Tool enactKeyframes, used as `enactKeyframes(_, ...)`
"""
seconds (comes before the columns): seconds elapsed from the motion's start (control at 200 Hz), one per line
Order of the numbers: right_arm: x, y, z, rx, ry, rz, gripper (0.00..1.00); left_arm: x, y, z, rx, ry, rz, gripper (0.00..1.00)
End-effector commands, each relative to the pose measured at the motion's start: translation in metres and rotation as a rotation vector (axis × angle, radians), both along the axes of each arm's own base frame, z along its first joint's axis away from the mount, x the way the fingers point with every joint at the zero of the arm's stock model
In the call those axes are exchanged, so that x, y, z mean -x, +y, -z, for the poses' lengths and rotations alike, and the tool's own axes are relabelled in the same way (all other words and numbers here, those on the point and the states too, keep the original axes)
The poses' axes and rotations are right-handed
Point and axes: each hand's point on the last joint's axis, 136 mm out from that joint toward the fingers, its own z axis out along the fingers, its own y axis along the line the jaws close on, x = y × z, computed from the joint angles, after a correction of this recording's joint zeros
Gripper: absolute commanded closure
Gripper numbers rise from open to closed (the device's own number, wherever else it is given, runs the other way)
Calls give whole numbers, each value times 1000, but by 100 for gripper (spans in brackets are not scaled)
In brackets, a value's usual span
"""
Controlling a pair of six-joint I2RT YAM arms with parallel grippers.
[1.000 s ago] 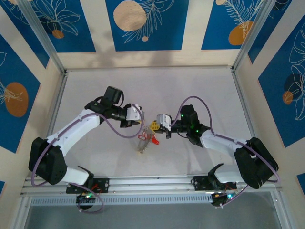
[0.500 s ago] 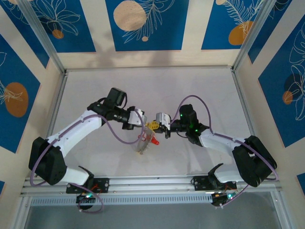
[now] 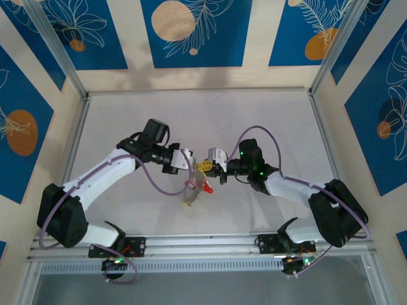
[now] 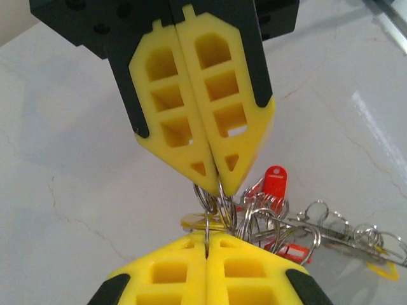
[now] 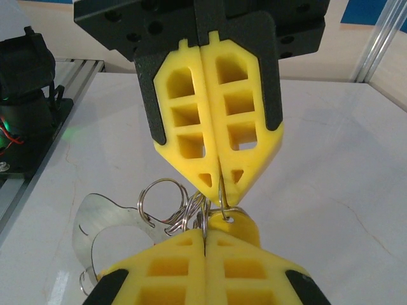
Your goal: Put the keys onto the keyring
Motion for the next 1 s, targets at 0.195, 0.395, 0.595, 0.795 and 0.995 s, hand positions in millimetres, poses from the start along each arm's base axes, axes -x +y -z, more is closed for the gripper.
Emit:
enactKeyframes(0.195, -9, 6, -14, -35, 14, 1, 100, 6, -2, -6, 17, -101, 24, 100)
enactKeyframes(0.395, -10, 7, -13, -36, 28, -2, 100, 7, -4, -10, 27, -110, 37, 100)
enactKeyframes(0.595, -13, 7, -17, -49, 37, 13, 100, 12, -1, 0, -13, -107, 67, 100)
enactKeyframes(0.795, -17, 6, -18, -61, 62, 27, 100, 13, 3, 12, -57, -132, 66, 100)
enactKeyframes(0.995, -21, 3, -16, -69, 98, 46, 100, 11, 5, 16, -80, -192, 63, 100)
